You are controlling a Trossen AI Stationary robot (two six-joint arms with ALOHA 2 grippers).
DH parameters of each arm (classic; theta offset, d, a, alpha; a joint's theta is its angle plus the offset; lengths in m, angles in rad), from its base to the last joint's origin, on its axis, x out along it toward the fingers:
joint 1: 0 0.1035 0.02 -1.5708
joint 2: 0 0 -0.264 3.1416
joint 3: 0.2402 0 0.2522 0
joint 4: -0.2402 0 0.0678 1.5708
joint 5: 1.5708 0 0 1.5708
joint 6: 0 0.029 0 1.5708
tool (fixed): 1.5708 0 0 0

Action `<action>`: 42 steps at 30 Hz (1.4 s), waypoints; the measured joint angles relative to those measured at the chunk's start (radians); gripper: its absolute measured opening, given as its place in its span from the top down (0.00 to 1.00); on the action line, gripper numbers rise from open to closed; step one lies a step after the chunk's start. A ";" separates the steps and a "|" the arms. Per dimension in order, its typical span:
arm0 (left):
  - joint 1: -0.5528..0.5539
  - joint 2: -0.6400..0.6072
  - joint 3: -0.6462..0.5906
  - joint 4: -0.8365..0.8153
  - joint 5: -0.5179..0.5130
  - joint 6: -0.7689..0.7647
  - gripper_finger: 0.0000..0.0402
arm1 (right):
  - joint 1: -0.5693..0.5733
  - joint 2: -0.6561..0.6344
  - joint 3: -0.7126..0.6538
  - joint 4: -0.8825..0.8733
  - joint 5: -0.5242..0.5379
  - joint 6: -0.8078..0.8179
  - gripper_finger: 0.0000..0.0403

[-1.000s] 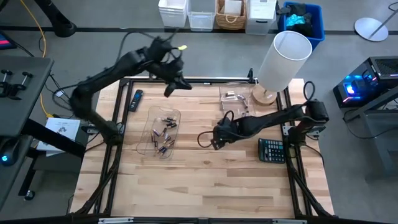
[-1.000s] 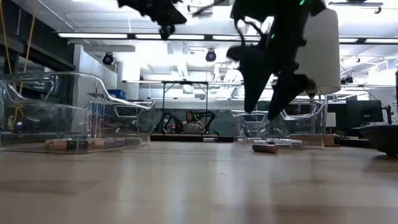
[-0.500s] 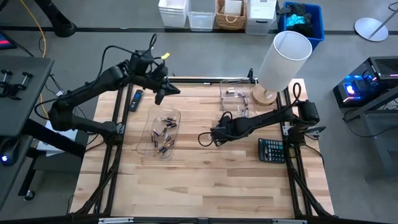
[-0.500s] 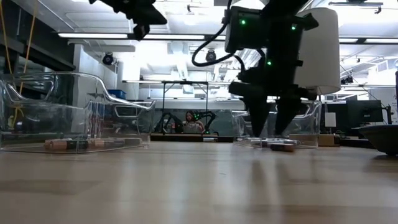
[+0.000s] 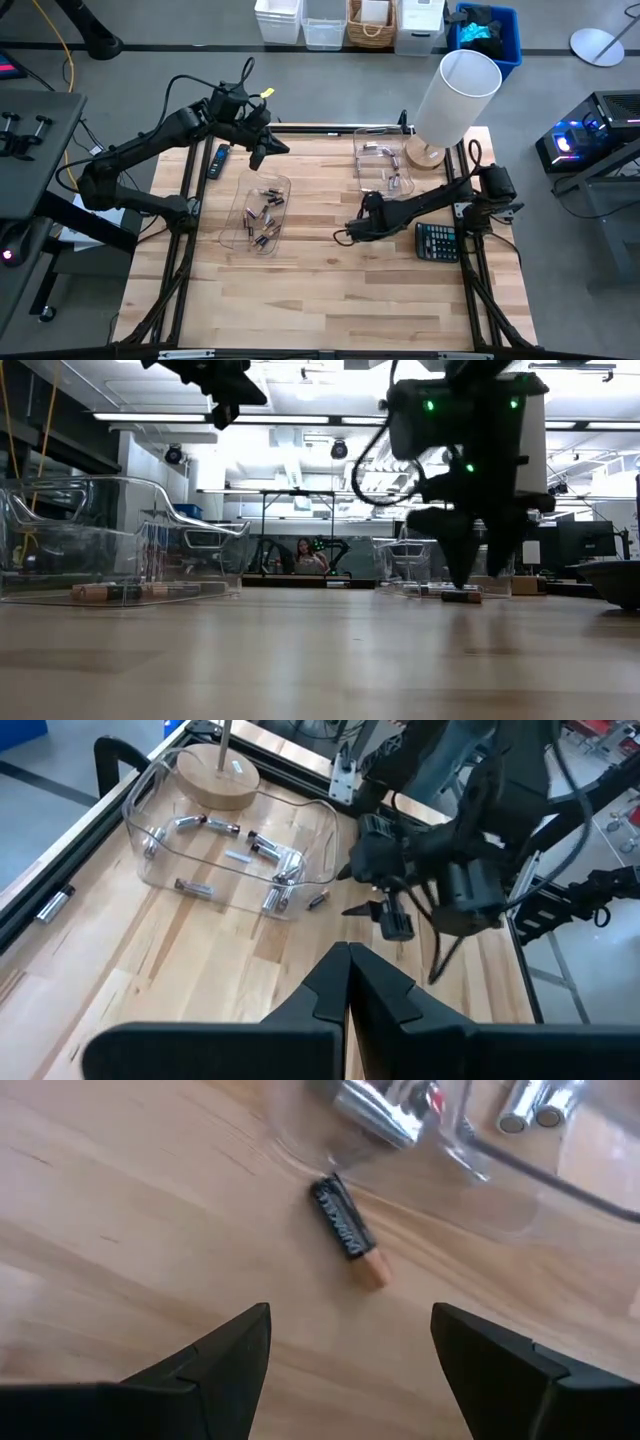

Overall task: Sort batteries
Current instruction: Put the brown battery into the left transparent bin

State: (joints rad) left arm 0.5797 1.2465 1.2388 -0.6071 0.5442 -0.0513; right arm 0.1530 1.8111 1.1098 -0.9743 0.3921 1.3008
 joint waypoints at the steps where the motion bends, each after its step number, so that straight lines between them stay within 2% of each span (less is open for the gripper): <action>1: 0.000 0.000 0.000 0.000 0.000 0.000 1.00 | -0.006 0.000 -0.013 0.009 0.000 -0.021 0.33; 9: 0.000 0.000 0.000 0.000 -0.002 -0.029 1.00 | -0.063 -0.001 -0.092 0.200 0.018 -0.240 0.33; 15: 0.000 0.000 0.001 0.000 -0.003 -0.050 1.00 | -0.086 -0.003 -0.098 0.223 -0.005 -0.339 0.33; 20: 0.000 0.000 0.001 0.000 -0.005 -0.050 1.00 | -0.100 -0.005 -0.098 0.245 -0.068 -0.416 0.40; 28: 0.000 0.000 0.001 0.000 -0.006 -0.051 1.00 | -0.088 -0.003 -0.096 0.253 -0.087 -0.419 0.51; 42: 0.000 0.000 0.001 0.000 -0.006 -0.043 1.00 | -0.003 -0.008 -0.096 0.260 -0.139 -0.329 0.52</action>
State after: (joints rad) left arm 0.5800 1.2465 1.2400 -0.6075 0.5377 -0.0948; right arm 0.1495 1.8027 1.0142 -0.7144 0.2528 0.9721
